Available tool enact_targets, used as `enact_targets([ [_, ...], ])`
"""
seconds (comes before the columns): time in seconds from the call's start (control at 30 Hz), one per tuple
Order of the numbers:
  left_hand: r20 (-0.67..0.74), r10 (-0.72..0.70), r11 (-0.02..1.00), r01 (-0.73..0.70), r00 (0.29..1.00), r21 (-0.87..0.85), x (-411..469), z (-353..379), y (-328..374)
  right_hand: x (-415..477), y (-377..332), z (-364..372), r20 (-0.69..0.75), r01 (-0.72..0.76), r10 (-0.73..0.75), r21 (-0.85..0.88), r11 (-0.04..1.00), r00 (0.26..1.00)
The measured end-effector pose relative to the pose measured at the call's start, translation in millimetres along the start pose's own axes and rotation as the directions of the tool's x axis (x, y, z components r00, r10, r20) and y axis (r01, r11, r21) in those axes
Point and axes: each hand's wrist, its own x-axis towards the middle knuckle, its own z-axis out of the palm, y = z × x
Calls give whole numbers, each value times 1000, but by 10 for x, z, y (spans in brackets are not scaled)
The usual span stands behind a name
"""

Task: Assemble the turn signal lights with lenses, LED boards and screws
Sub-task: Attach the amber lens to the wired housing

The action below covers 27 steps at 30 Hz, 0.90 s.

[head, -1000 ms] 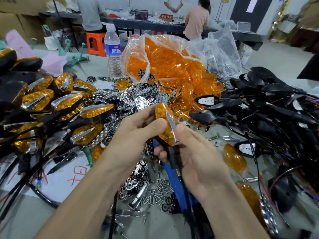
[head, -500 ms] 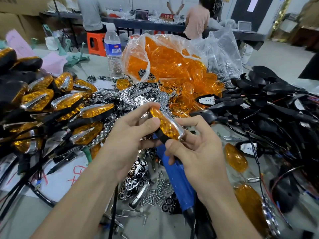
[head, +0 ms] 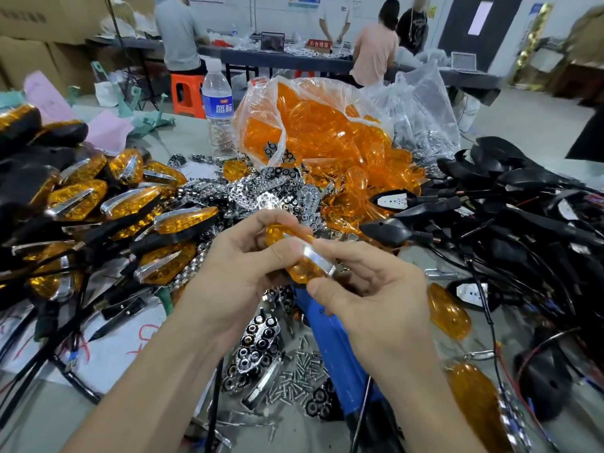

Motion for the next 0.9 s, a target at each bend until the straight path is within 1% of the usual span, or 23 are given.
enact_targets([
  [0.03,-7,22,999,-23,1000,-27,2,7,-11,14,-1,-23,10,-42,42,17,999,999],
  [0.1,0,84,994,-84,996,-72,3,28,-15,49,-34,-94,62,-183,179,57,981,982],
  [0.13,8,125,990,-124,992,-74,3,34,-9,67,-69,-132,114,-253,247,44,966,962],
  [0.17,26,165,984,-163,986,-69,0,38,-3,89,-102,-165,174,-283,279,-3,959,944],
  [0.23,83,194,980,-189,977,-61,-12,35,17,142,-157,-223,257,-214,233,-99,972,938],
  [0.3,115,202,979,-197,973,-48,-8,8,27,205,-231,-279,277,-127,158,-127,984,948],
  [0.37,112,228,972,-233,967,39,-1,-8,27,262,-291,-345,264,-54,114,-224,973,958],
  [0.43,103,226,959,-240,969,151,-17,3,16,301,-331,-386,257,22,80,-373,928,963],
  [0.47,105,216,954,-233,971,190,-30,16,9,312,-348,-390,247,45,64,-414,909,967],
  [0.53,93,211,931,-229,973,285,-48,62,4,315,-361,-382,229,90,18,-453,887,973],
  [0.6,76,236,898,-247,969,364,-47,89,-10,327,-331,-385,197,90,10,-490,867,980],
  [0.7,65,299,886,-302,952,352,-53,80,-15,336,-309,-388,183,88,10,-519,850,983],
  [0.8,79,313,892,-321,947,319,-44,59,-44,345,-283,-412,182,52,42,-486,872,982],
  [0.9,116,333,889,-353,936,291,-33,68,-65,318,-220,-422,151,68,-2,-437,897,989],
])
